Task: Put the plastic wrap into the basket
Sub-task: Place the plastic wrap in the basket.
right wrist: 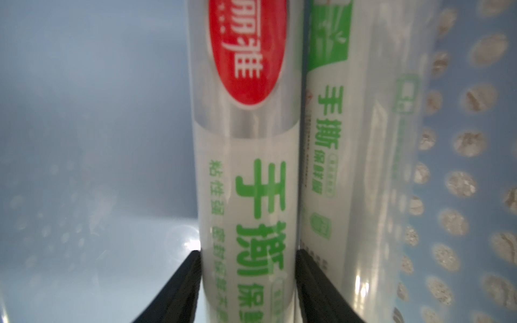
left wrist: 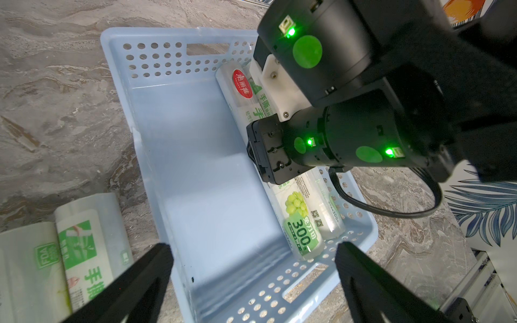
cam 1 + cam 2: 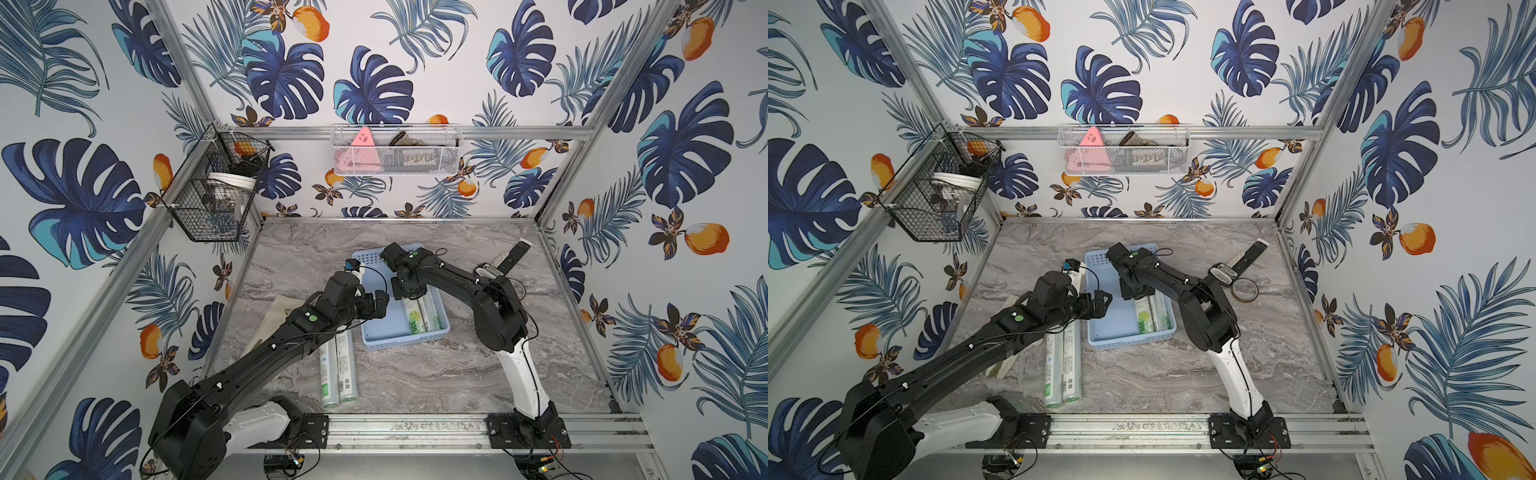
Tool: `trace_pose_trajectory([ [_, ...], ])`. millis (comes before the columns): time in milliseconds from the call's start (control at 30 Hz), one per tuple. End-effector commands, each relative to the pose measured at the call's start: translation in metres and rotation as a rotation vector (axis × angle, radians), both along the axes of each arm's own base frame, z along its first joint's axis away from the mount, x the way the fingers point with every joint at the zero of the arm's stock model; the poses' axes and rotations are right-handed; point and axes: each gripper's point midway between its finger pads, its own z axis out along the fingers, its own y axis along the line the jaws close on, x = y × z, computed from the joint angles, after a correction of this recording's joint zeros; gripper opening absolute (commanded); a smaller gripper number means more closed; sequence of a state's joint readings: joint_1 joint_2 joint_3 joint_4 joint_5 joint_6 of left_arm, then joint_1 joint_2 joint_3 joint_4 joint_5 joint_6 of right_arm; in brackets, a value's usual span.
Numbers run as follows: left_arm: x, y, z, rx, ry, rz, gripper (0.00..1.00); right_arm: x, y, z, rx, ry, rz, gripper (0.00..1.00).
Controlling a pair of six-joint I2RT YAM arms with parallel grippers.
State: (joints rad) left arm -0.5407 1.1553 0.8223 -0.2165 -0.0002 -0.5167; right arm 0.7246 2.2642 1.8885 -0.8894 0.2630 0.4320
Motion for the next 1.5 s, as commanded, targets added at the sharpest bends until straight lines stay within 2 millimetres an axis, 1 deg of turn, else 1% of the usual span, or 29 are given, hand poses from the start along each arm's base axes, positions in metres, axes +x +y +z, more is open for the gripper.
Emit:
trace_pose_trajectory([
  [0, 0.002, 0.000, 0.006, 0.002, -0.031, -0.006, 0.99, 0.004, -0.010, 0.012, -0.028, -0.050, -0.034, 0.52],
  [100, 0.002, 0.001, 0.007, 0.001, -0.032, -0.002, 0.99, 0.006, -0.013, 0.018, -0.031, -0.082, -0.049, 0.51],
  [233, 0.002, 0.001, 0.008, 0.001, -0.030, -0.003, 0.99, 0.007, -0.015, 0.023, -0.033, -0.098, -0.054, 0.53],
  [467, 0.001, 0.000, 0.006, -0.001, -0.023, -0.006, 0.99, 0.005, -0.014, 0.018, -0.034, -0.079, -0.039, 0.56],
  [633, 0.000, 0.001, 0.008, 0.000, -0.025, -0.006, 0.99, 0.005, -0.014, 0.016, -0.042, -0.076, -0.032, 0.56],
  [733, 0.000, 0.001, 0.009, -0.001, -0.027, -0.004, 0.99, 0.005, -0.014, 0.018, -0.043, -0.078, -0.031, 0.56],
  [800, -0.001, 0.003, 0.009, 0.004, -0.026, -0.001, 0.99, 0.005, -0.012, 0.023, -0.026, -0.081, -0.028, 0.56],
  [867, -0.002, 0.007, 0.008, 0.016, -0.024, 0.017, 0.99, 0.004, -0.009, 0.033, 0.004, -0.083, -0.026, 0.56],
  [967, -0.006, 0.022, 0.007, 0.061, -0.016, 0.066, 0.99, 0.000, -0.002, 0.063, 0.091, -0.118, -0.014, 0.56],
  [1067, -0.012, 0.039, 0.003, 0.111, 0.002, 0.125, 0.99, -0.009, 0.002, 0.096, 0.201, -0.174, 0.019, 0.58],
  [1167, -0.022, 0.053, -0.007, 0.161, 0.045, 0.159, 0.99, -0.023, 0.008, 0.126, 0.330, -0.212, 0.079, 0.63],
  [1267, -0.032, 0.069, -0.017, 0.201, 0.074, 0.210, 0.98, -0.043, 0.020, 0.148, 0.474, -0.195, 0.132, 0.65],
  [1367, -0.041, 0.083, -0.022, 0.214, 0.084, 0.265, 0.98, -0.064, 0.035, 0.157, 0.604, -0.132, 0.162, 0.65],
  [1467, -0.050, 0.099, -0.025, 0.233, 0.104, 0.338, 0.99, -0.085, 0.052, 0.154, 0.656, -0.077, 0.194, 0.64],
])
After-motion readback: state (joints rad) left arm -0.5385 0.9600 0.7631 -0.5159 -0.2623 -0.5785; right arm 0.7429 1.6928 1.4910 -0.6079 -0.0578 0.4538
